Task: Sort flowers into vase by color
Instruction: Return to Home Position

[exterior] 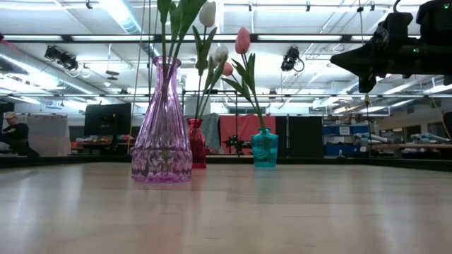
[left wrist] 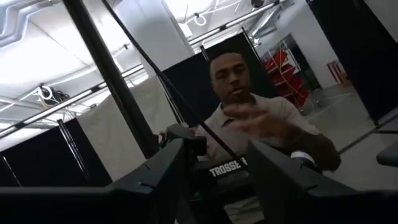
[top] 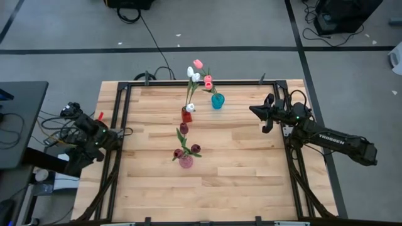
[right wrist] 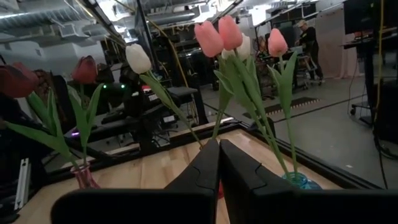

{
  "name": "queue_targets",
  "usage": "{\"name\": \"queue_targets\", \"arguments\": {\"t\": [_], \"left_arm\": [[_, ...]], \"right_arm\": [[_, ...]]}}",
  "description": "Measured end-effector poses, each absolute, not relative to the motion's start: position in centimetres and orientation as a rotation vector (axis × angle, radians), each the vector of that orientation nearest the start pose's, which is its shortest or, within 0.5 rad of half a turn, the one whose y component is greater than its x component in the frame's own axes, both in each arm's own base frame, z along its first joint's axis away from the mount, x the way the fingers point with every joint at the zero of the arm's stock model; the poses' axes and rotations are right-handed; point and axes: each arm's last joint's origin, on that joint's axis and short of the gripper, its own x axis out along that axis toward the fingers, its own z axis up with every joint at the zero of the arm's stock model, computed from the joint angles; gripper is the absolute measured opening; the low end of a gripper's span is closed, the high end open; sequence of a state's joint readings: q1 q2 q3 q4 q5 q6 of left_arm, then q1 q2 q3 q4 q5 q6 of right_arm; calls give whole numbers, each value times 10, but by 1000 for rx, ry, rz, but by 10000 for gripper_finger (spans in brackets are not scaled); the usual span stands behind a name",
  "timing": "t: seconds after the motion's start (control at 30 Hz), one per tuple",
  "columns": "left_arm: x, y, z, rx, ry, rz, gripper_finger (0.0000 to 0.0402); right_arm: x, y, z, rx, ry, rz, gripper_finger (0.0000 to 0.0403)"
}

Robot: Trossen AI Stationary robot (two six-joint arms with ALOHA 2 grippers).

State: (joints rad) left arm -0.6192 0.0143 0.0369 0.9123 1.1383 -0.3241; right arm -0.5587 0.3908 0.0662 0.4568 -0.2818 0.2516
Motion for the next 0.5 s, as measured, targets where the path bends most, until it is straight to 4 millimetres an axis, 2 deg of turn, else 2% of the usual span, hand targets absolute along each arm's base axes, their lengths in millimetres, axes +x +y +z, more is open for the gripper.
{"name": "queue_targets", "arguments": {"t": [0.5], "left_arm": [[23,-49,237,51,-746,-1749,182]], "right_arm": [[108,-58,195,196,-155,-259,24]]}}
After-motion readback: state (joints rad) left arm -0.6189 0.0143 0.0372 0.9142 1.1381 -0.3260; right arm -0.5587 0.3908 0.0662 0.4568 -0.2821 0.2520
